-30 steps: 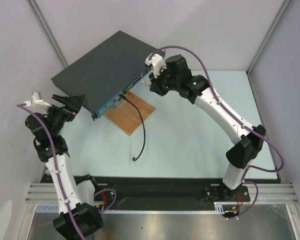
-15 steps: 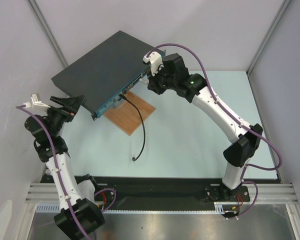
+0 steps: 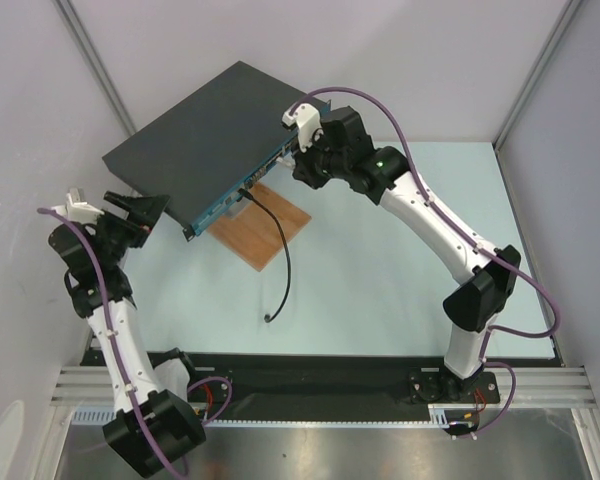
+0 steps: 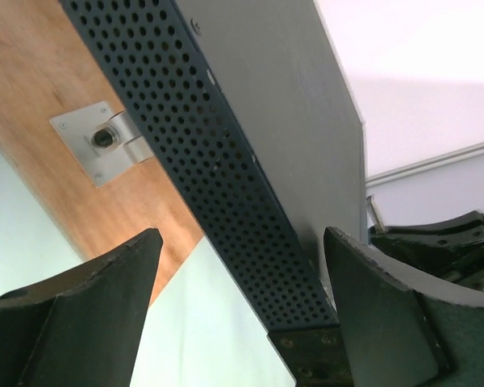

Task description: Insert the plug into the switch port

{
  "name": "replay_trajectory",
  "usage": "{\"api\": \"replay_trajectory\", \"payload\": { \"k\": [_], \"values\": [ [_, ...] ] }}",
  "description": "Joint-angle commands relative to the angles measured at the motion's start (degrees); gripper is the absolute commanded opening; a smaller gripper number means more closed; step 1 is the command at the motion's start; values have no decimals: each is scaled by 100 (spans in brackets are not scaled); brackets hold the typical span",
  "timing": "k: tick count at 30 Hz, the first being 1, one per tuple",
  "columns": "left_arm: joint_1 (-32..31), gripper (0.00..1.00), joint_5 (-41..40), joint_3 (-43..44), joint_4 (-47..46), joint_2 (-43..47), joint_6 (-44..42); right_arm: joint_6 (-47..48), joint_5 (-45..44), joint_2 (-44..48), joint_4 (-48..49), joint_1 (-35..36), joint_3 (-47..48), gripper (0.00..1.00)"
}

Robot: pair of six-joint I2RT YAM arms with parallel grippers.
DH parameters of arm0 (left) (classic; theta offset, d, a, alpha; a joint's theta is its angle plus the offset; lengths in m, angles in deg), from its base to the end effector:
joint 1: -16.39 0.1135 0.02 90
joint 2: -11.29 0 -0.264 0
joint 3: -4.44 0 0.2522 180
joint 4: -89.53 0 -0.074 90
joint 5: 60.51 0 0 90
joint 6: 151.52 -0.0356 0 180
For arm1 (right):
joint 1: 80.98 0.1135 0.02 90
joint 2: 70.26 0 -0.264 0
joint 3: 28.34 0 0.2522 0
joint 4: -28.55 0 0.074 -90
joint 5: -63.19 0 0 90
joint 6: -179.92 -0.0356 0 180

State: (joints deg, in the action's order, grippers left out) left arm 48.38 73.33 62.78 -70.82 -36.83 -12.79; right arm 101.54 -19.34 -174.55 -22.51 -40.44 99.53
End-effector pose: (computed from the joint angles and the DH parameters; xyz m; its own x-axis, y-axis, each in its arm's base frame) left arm 0.1745 0.0799 0.3385 -0.2400 -0.7891 -0.5654 0.0258 0.5770 -0.8163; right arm 0.3111 0.2721 0.4198 -0.1960 -0.4304 -0.8811 -0.7877 0.6042 -0.1199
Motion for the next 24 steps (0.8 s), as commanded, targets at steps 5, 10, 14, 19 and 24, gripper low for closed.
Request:
{"api": "replay_trajectory", "payload": {
  "k": [5, 10, 14, 19, 24],
  "values": [
    [-61, 85, 275, -520, -1835, -180, 1200, 33, -192, -91, 82, 112, 314, 0],
    [-237, 81, 240, -555, -2329, -224, 1420, -1, -351, -179, 82, 174, 349, 0],
    [-360, 66, 170, -643, -2391, -172, 1394, -45, -491, -258, 117, 227, 481, 0],
    [-492, 35, 134, -845, -2391, -93, 1350, -151, -649, -329, 153, 306, 534, 0],
    [-553, 12, 134, -916, -2224, -5, 1253, -318, -973, -338, 197, 394, 490, 0]
  ]
}}
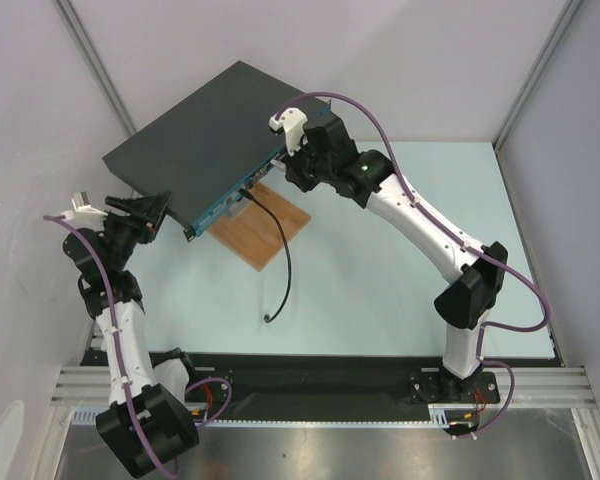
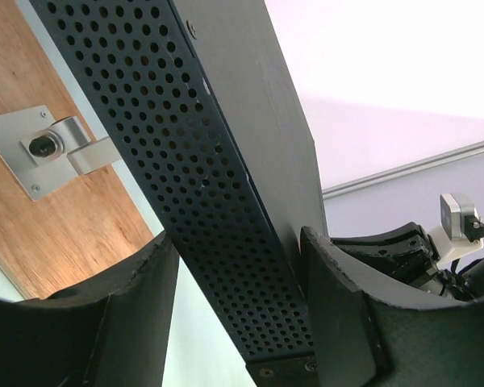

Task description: Insert the plug into the switch port

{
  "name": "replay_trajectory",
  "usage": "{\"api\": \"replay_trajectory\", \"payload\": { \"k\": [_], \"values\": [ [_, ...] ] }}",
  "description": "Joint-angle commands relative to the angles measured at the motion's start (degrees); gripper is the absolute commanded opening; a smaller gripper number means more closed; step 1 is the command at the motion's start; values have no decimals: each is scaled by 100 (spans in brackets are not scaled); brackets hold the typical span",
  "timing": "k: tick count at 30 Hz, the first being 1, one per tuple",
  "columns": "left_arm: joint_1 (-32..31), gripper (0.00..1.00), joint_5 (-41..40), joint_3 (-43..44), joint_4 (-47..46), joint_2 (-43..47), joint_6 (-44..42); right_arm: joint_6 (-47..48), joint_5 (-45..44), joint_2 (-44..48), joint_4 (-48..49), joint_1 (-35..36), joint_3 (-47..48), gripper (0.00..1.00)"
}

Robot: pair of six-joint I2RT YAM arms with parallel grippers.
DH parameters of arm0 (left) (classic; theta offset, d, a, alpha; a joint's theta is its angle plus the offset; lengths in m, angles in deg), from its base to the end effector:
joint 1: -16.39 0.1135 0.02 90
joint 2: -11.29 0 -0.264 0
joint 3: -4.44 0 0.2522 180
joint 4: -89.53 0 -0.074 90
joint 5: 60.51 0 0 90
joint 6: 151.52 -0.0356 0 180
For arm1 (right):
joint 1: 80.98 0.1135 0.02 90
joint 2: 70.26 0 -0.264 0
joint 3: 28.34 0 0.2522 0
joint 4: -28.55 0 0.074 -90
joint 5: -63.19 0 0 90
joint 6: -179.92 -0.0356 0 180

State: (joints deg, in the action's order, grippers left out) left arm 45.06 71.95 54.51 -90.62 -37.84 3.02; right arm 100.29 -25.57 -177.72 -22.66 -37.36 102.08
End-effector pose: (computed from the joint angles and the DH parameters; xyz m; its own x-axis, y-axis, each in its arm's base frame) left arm 0.1867 0.0747 0.3192 -0.2079 -0.8729 -0.4414 0.1175 0.4257 -0.8972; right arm 0.3093 0.2958 0.4118 -0.2104 -0.4491 -0.8683 -0.7537 0.6402 -0.1485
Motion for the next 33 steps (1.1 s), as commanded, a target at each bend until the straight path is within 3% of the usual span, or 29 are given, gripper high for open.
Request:
{"api": "replay_trajectory", "payload": {
  "k": [1, 12, 33],
  "values": [
    [-230, 9, 281, -116, -209, 131, -345, -219, -395, -21, 221, 112, 234, 0],
    [-256, 0, 237, -116, -50, 254, -477, -290, -431, -100, 238, 191, 348, 0],
    [-309, 0, 254, -19, 64, 254, -626, -264, 8, -109, 186, 94, 559, 0]
  ]
}}
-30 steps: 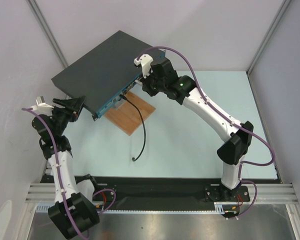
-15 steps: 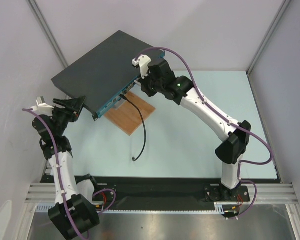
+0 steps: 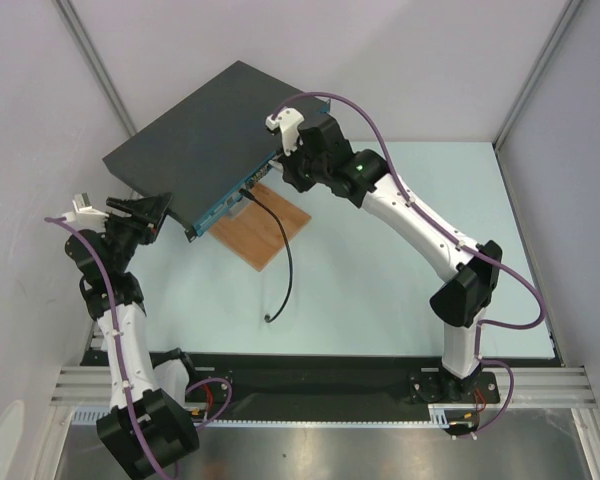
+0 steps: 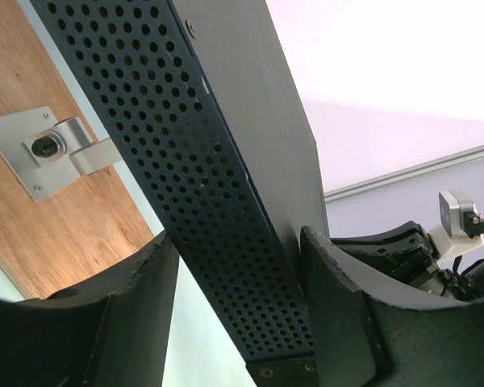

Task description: Insert the plug into the switch port

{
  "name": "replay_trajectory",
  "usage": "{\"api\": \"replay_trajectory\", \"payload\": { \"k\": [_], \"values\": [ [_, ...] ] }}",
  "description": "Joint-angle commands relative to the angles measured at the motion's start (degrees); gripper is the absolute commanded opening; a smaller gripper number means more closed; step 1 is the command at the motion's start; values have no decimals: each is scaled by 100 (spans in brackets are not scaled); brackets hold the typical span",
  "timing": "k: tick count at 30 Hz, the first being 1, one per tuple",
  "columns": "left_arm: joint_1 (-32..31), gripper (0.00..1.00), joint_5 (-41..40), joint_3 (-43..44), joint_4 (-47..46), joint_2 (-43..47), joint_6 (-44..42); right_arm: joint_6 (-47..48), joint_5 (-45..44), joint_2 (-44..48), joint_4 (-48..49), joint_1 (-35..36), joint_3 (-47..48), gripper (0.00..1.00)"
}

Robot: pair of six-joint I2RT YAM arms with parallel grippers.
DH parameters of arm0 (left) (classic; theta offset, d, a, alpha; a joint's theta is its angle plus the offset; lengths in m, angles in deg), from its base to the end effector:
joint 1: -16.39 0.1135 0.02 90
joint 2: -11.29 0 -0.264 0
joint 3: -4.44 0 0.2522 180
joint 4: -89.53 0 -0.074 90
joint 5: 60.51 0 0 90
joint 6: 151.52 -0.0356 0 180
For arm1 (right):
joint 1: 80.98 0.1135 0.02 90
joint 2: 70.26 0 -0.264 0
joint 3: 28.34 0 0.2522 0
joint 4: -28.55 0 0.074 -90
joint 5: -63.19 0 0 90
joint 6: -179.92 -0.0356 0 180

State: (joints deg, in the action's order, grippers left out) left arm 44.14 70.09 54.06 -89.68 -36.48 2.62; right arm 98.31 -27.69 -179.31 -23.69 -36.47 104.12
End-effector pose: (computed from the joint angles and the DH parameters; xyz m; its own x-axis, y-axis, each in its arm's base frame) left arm 0.1839 0.0706 0.3190 -0.1929 -0.8735 -0.4469 0.1117 0.4330 -0.8945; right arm 0.3096 0.3036 0.4104 -0.2393 -0.4398 -0.8656 -0.7341 0.6654 -0.1352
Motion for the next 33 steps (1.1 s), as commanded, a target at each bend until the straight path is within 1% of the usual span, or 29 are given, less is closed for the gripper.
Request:
{"api": "replay_trajectory", "payload": {
  "k": [1, 17, 33],
  "values": [
    [-217, 0, 431, 27, -21, 119, -595, -65, 246, 60, 280, 5, 356, 0],
    [-217, 0, 414, 44, 5, 92, -622, -38, 150, 34, 279, 93, 409, 0],
    [-217, 0, 405, 44, -56, 57, -622, -311, 431, -195, 315, 181, 488, 0]
  ]
}}
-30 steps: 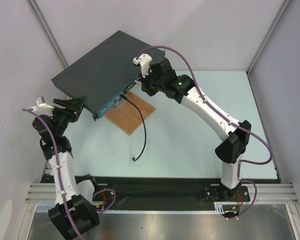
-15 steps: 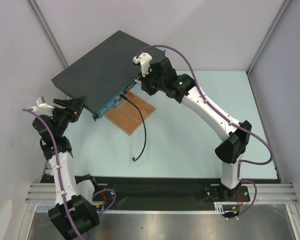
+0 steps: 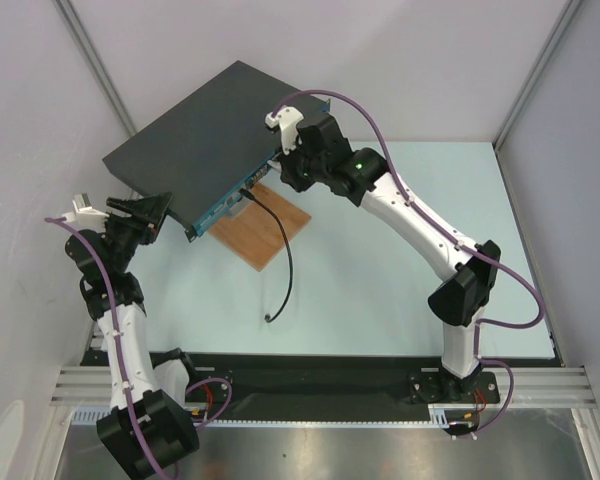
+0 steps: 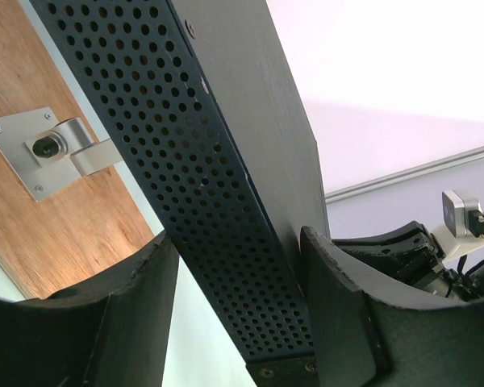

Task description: Insert the plug into the switch port

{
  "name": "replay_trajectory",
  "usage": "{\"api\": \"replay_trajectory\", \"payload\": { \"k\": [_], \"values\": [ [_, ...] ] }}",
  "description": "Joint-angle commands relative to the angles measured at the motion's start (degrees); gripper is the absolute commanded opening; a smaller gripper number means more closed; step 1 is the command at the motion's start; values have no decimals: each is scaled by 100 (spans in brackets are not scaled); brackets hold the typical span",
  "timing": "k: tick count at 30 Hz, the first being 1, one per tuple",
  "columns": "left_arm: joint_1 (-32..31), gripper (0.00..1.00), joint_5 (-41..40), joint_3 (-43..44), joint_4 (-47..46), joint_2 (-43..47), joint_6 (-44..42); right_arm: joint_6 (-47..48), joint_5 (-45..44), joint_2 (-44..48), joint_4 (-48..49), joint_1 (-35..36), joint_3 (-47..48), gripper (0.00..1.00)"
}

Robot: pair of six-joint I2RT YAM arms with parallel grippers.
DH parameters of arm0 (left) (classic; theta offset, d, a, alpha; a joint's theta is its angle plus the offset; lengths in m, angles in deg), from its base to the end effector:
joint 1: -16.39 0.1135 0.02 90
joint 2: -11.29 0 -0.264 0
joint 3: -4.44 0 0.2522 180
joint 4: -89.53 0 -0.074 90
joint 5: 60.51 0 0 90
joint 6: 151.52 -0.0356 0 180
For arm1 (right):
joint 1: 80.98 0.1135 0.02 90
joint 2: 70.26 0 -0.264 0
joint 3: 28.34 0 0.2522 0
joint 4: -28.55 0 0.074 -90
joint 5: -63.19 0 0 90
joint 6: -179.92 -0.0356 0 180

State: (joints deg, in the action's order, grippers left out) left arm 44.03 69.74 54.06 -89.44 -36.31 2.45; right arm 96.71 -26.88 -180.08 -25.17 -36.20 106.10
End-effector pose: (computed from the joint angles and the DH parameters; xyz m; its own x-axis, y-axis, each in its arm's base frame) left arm 0.1836 0.0702 0.3191 -0.1894 -0.8733 -0.4488 0.1095 0.4354 -0.8935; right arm 0.3085 0.3061 0.4136 -0.2596 -0.4242 -0.8676 -0.7395 0.6651 -0.1039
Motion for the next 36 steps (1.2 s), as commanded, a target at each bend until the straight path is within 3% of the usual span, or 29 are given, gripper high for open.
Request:
{"api": "replay_trajectory", "payload": {
  "k": [1, 16, 32, 36],
  "values": [
    [-206, 0, 449, 53, -80, 40, -604, -160, 359, -127, 446, 163, 280, 0],
    [-206, 0, 458, 114, -63, -39, -622, -257, 306, -197, 595, 172, 456, 0],
    [-206, 0, 440, 79, -1, -4, -683, -196, 359, -760, 709, 269, 1291, 0],
    [-206, 0, 440, 123, -1, -22, -701, -117, 359, -743, 674, 286, 1239, 7]
  ]
}}
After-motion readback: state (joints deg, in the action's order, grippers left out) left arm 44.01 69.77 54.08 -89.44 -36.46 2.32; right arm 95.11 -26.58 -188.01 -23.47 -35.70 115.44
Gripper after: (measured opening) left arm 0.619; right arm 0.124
